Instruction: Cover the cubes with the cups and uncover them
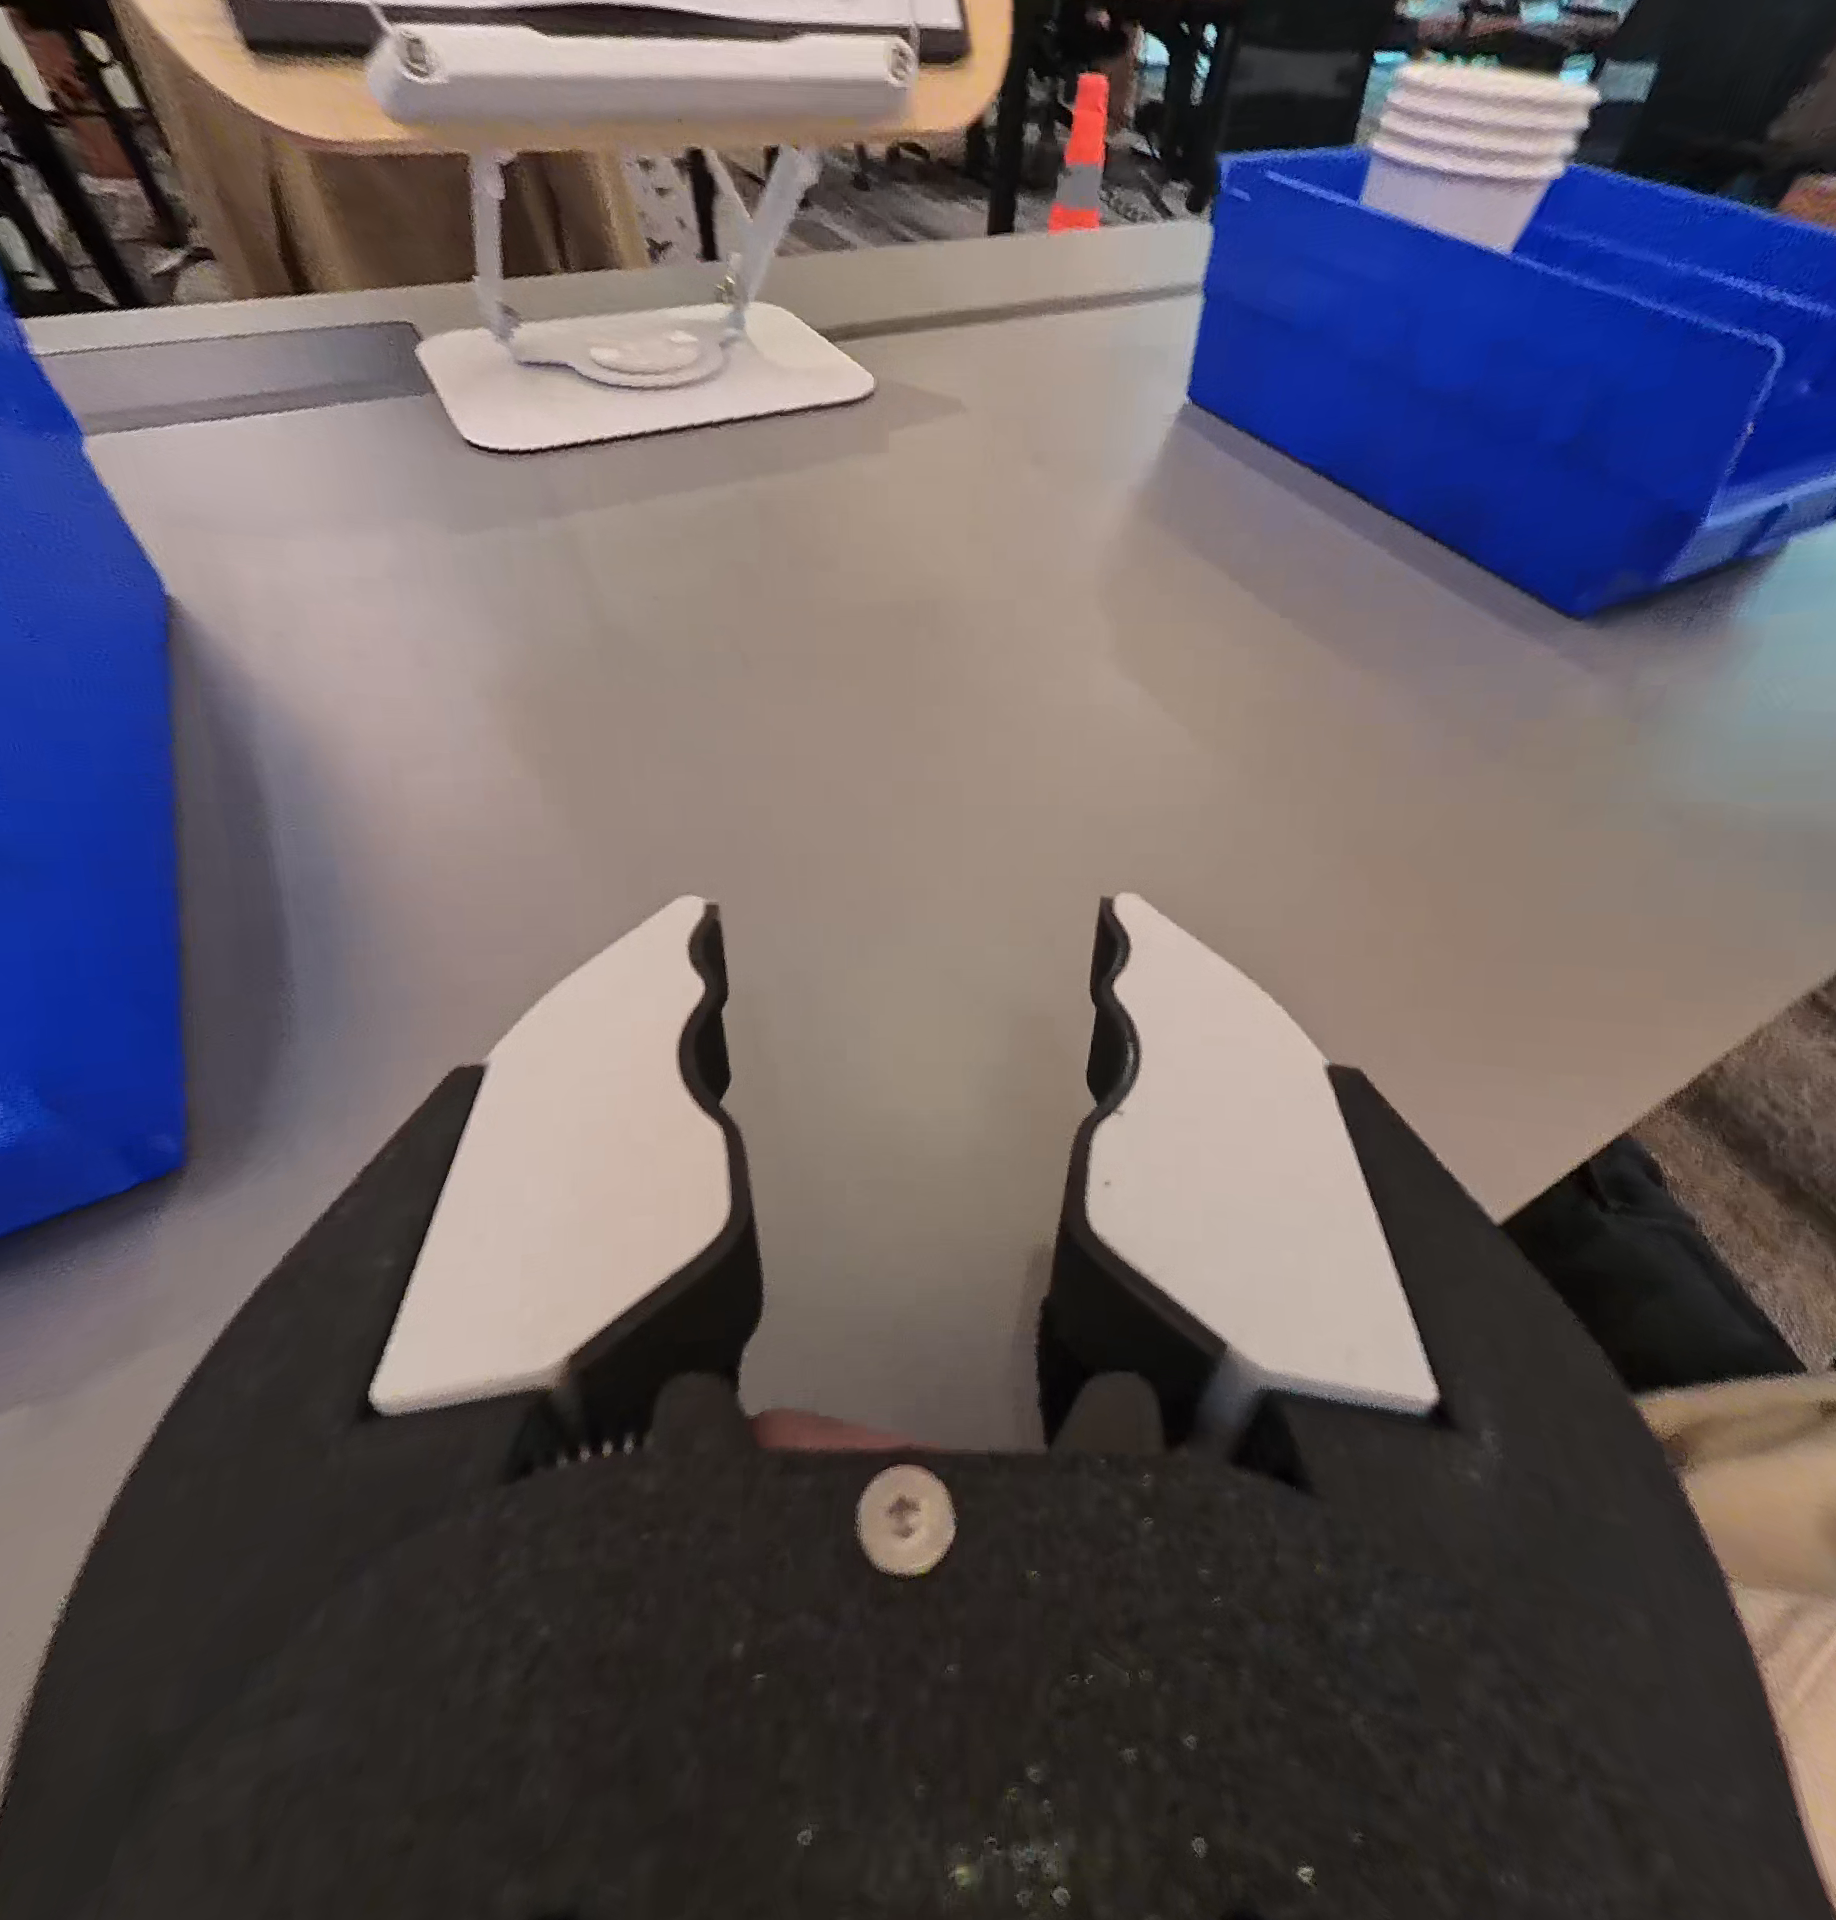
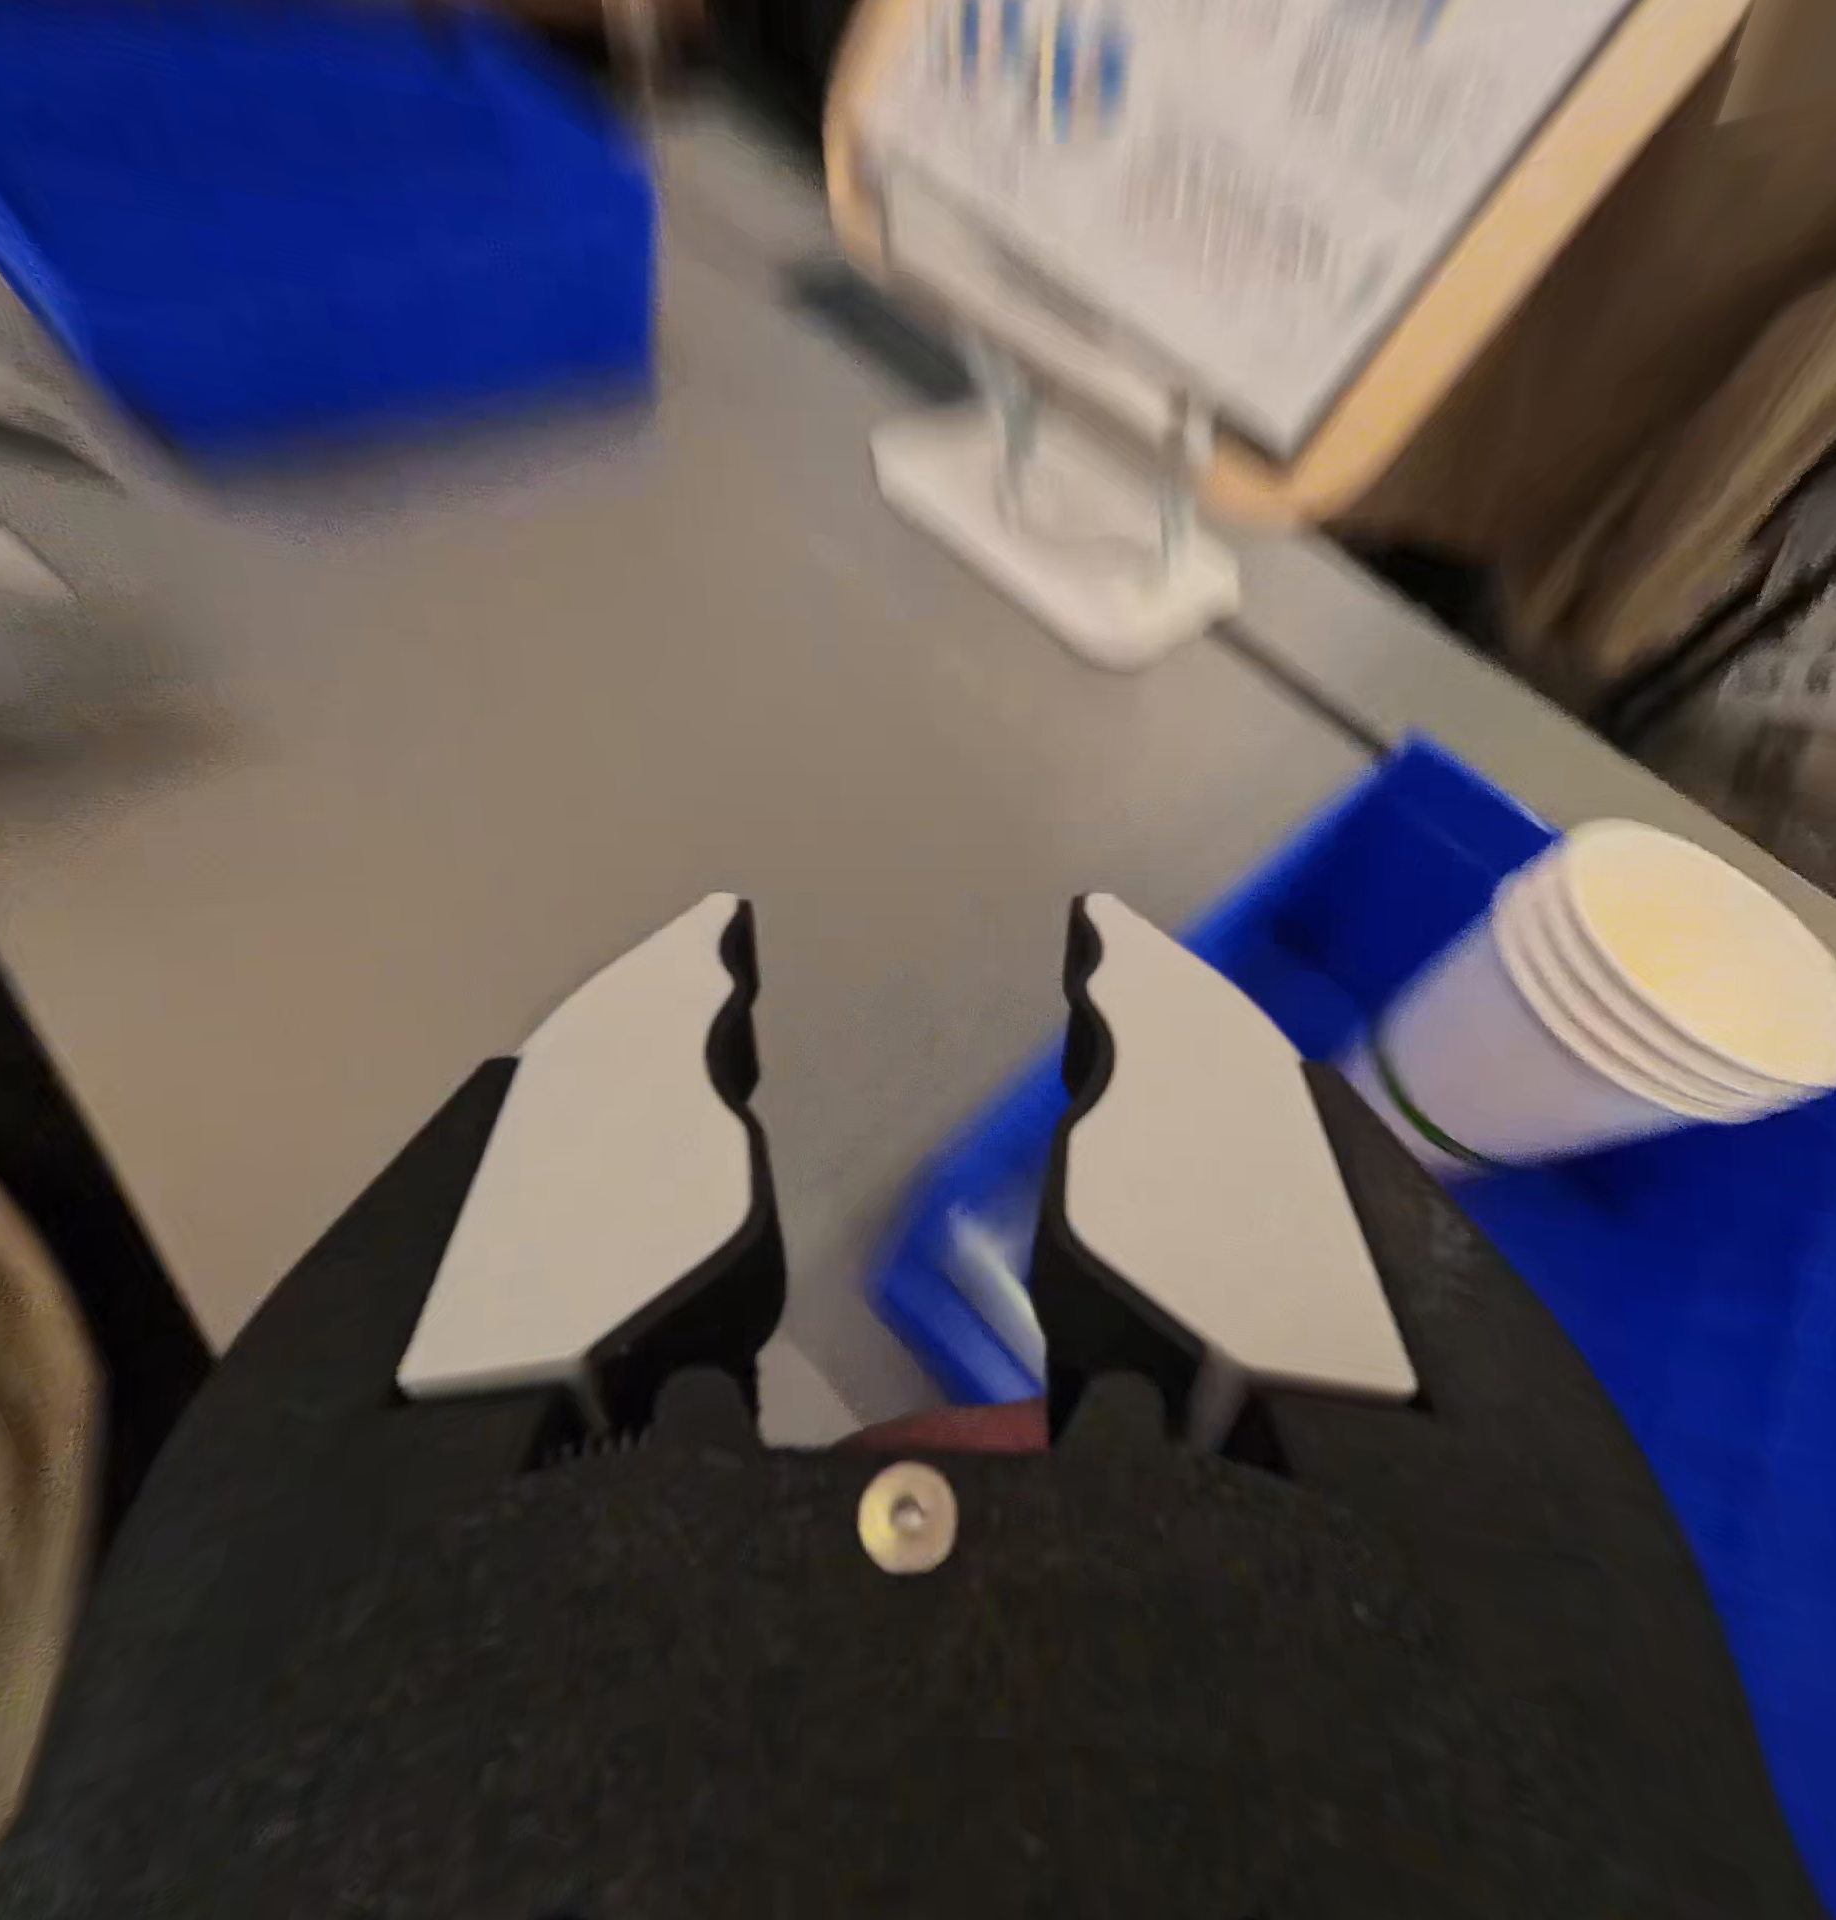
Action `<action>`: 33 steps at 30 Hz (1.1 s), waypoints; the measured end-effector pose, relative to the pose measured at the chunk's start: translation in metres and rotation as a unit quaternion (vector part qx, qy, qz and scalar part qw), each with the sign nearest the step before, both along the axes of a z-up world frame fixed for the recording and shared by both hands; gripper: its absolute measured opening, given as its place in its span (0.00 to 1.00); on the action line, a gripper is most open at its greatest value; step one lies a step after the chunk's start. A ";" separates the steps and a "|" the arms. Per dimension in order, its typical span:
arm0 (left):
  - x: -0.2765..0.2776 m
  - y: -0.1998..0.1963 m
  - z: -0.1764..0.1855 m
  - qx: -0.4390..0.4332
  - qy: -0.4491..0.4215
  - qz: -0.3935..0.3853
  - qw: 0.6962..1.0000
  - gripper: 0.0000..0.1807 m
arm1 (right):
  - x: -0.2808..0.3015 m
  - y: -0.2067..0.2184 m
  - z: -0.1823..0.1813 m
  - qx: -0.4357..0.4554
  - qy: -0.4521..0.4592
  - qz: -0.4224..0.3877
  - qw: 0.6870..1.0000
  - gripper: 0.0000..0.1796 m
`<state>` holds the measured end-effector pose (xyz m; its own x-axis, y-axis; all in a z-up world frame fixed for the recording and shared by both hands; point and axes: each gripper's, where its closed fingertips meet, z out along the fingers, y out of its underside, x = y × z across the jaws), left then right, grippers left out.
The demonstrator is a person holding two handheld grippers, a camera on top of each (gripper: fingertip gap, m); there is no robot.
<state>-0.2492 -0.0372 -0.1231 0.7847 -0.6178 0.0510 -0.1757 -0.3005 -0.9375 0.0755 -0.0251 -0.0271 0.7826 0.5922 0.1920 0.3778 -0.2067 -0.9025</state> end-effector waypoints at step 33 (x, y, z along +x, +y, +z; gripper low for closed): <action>-0.030 0.019 -0.023 -0.005 0.057 0.089 0.994 0.35 | 0.019 -0.035 -0.065 0.074 0.176 -0.308 0.932 0.38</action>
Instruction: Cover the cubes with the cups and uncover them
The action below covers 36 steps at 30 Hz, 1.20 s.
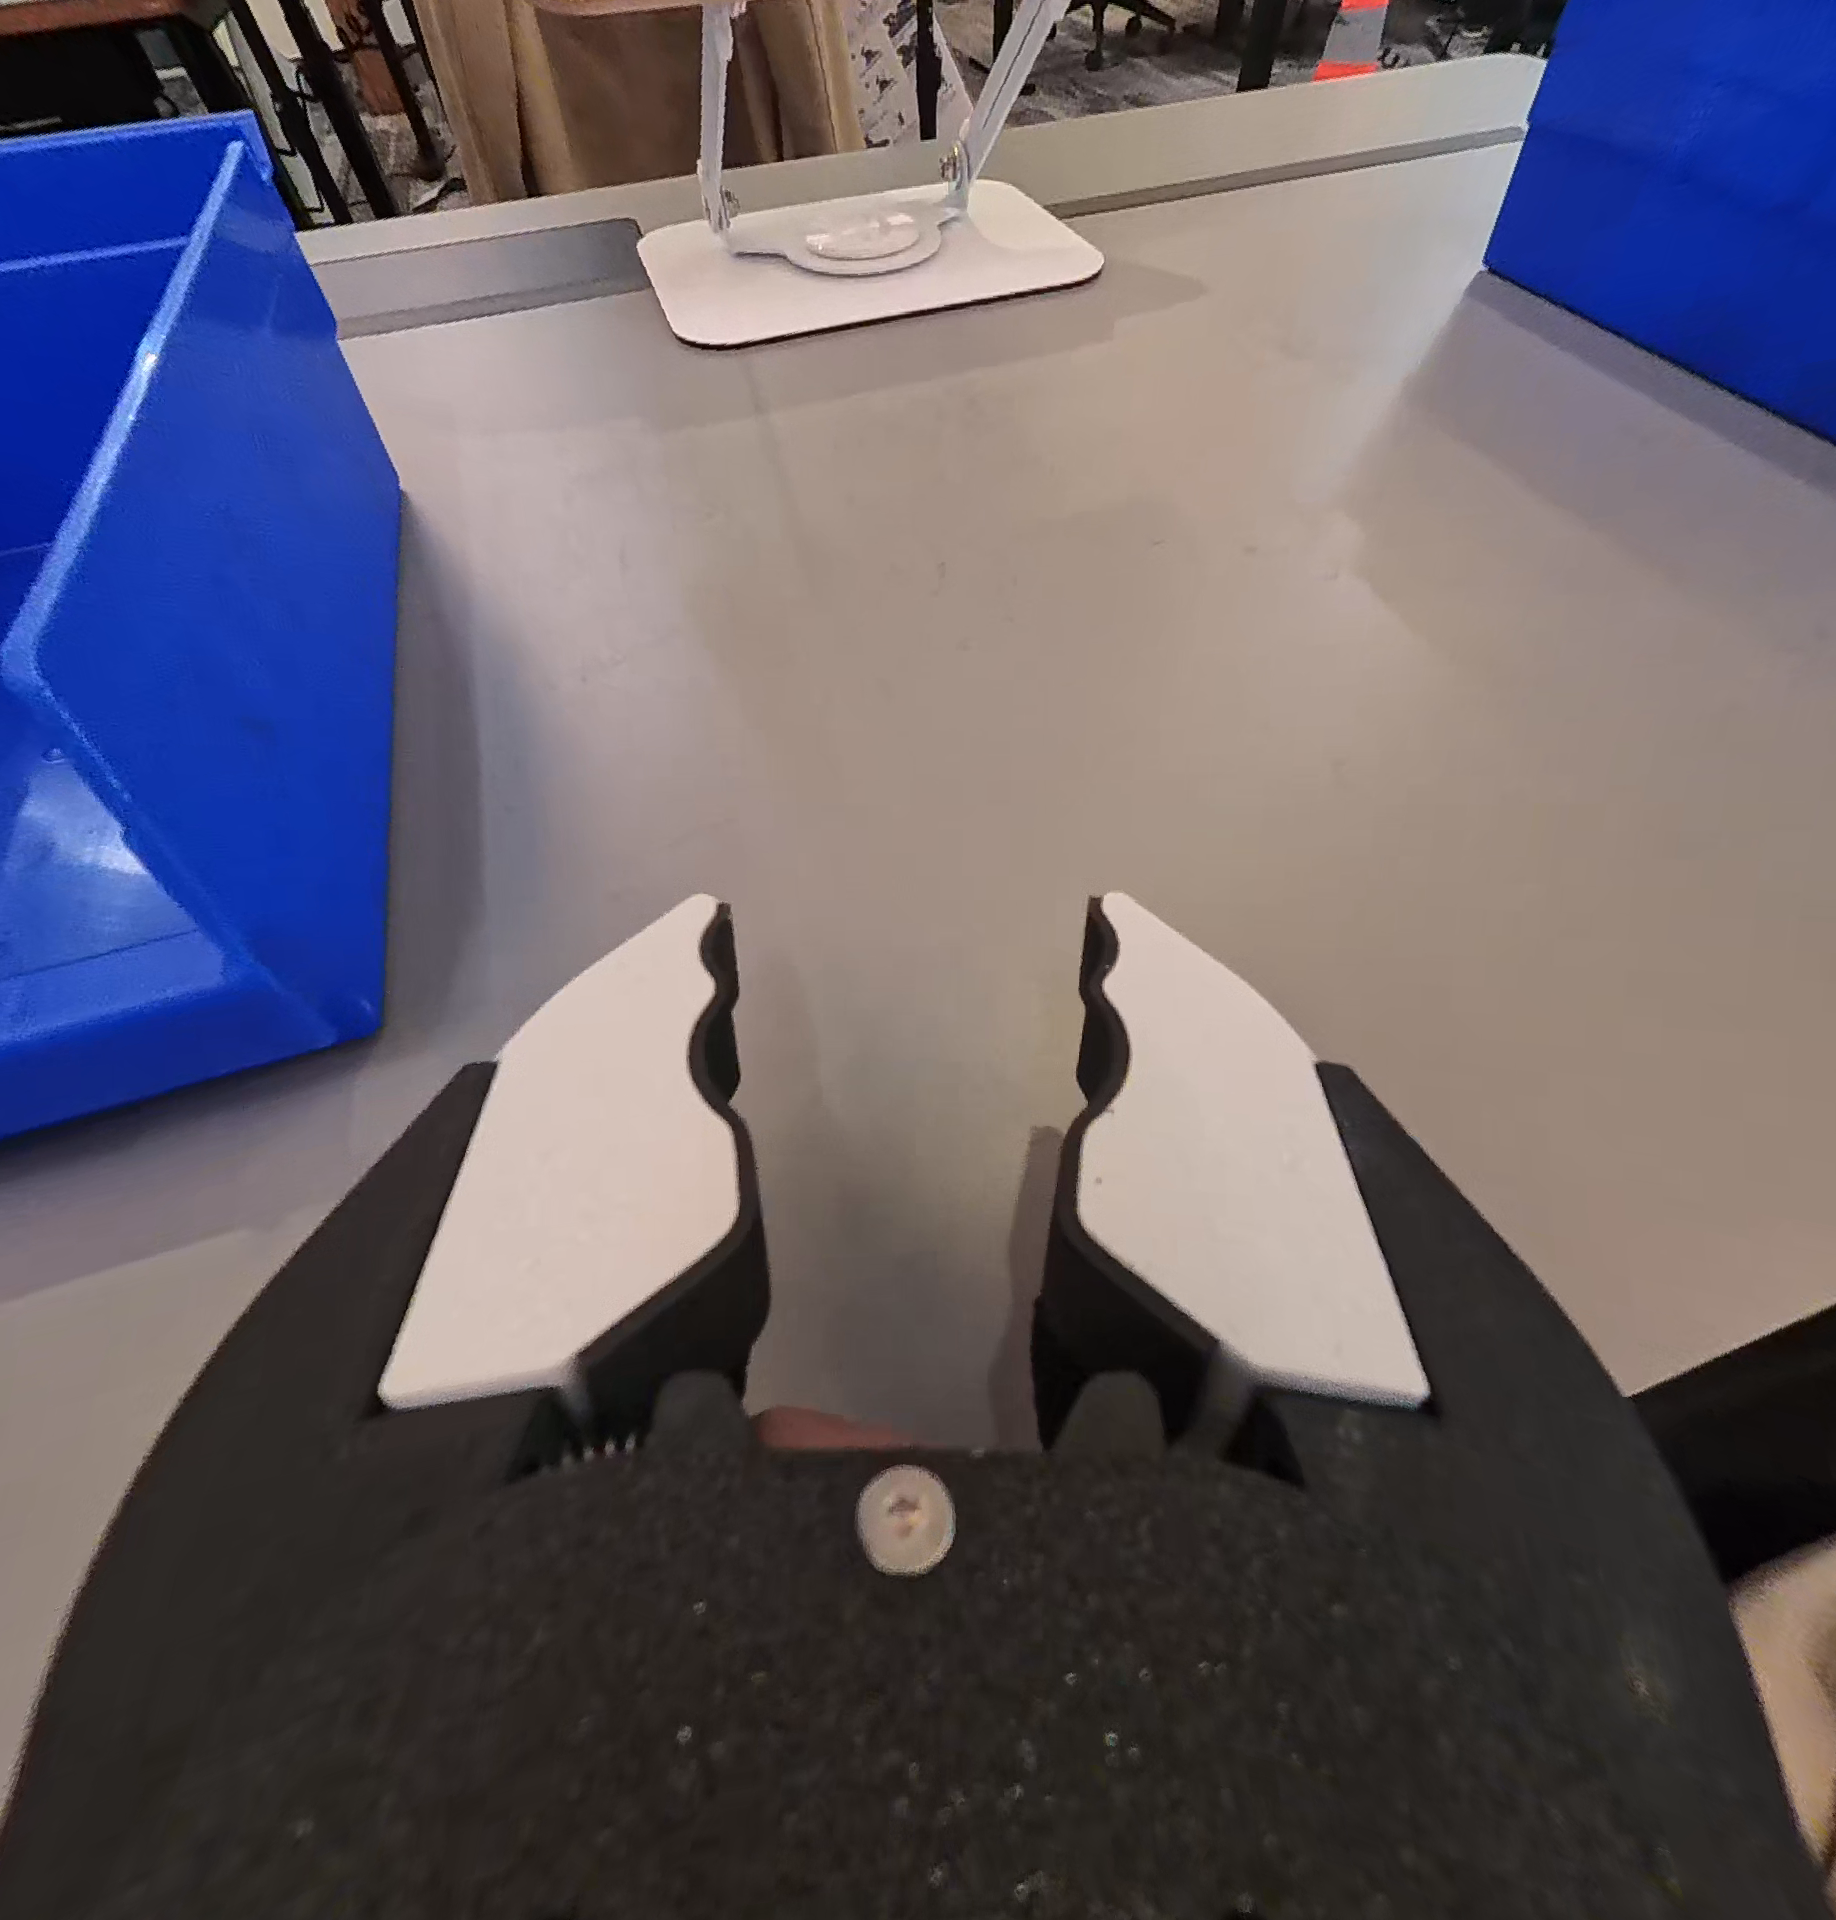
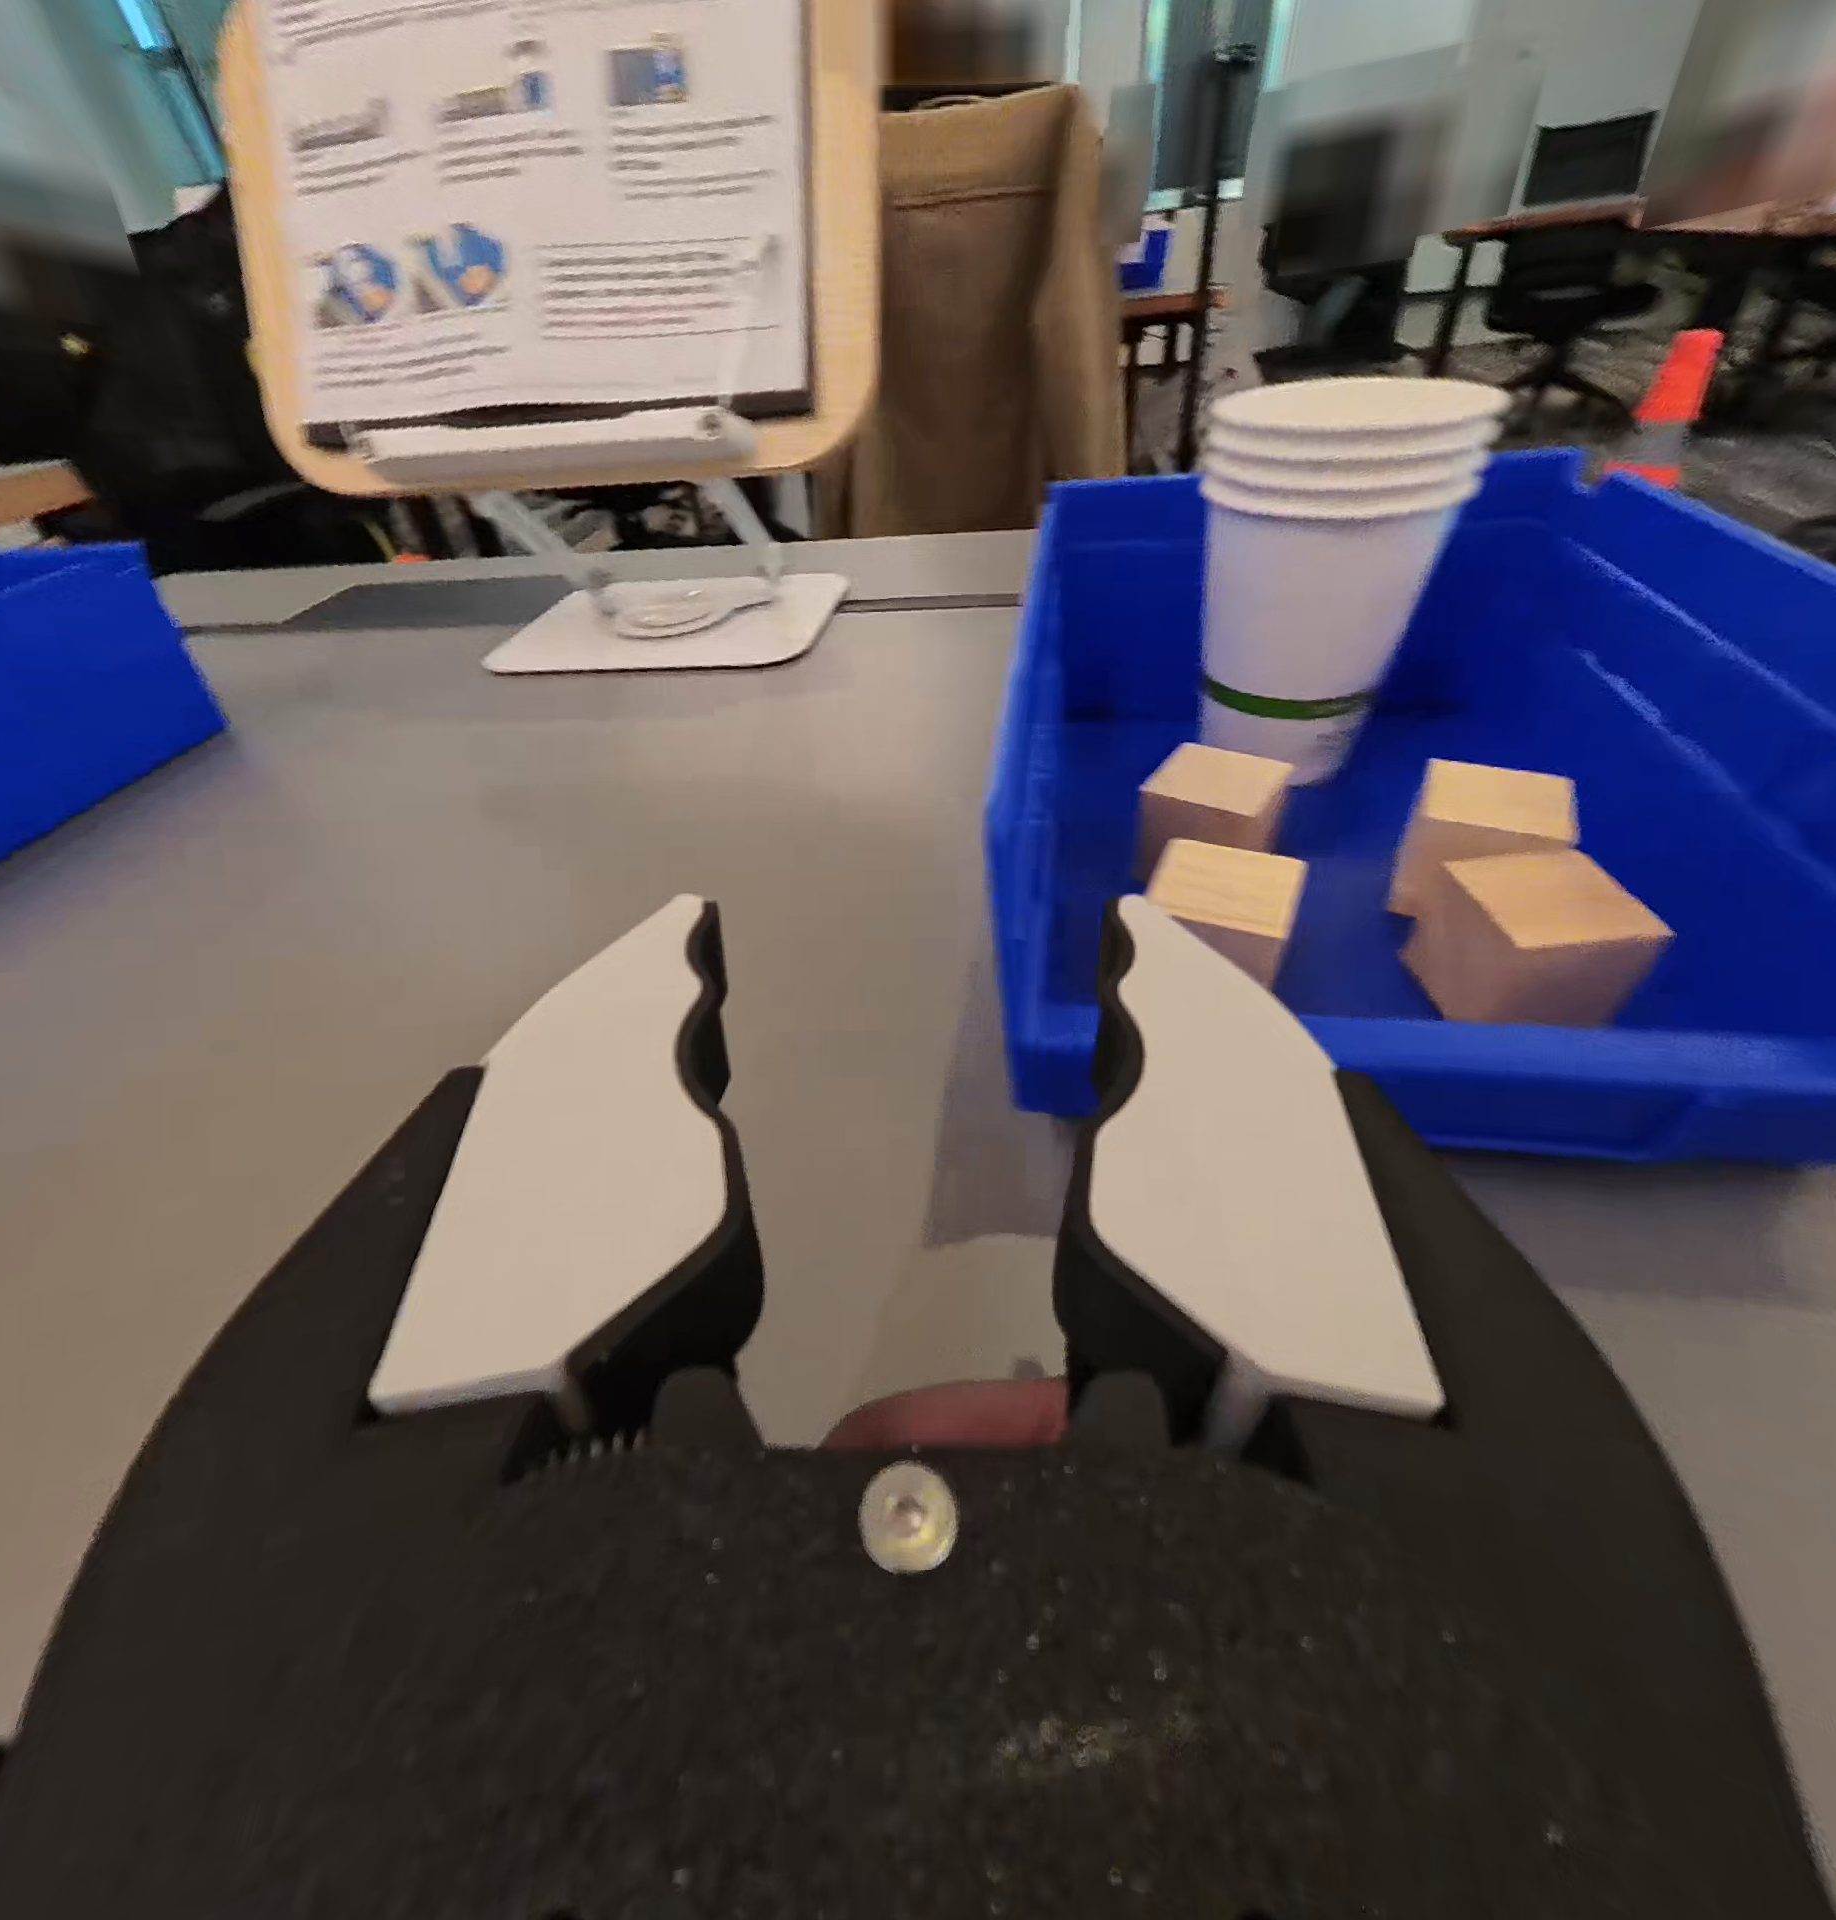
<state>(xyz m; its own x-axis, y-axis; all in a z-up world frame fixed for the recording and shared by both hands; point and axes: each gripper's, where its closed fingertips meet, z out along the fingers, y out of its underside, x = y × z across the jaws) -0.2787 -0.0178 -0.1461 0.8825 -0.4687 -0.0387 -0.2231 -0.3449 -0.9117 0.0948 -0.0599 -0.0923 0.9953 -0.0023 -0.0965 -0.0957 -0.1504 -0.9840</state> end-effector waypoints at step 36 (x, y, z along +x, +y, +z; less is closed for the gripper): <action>0.339 0.044 0.035 -0.068 -0.038 -0.132 0.988 0.35 | 0.122 -0.014 -0.007 -0.004 0.117 -0.143 0.983 0.37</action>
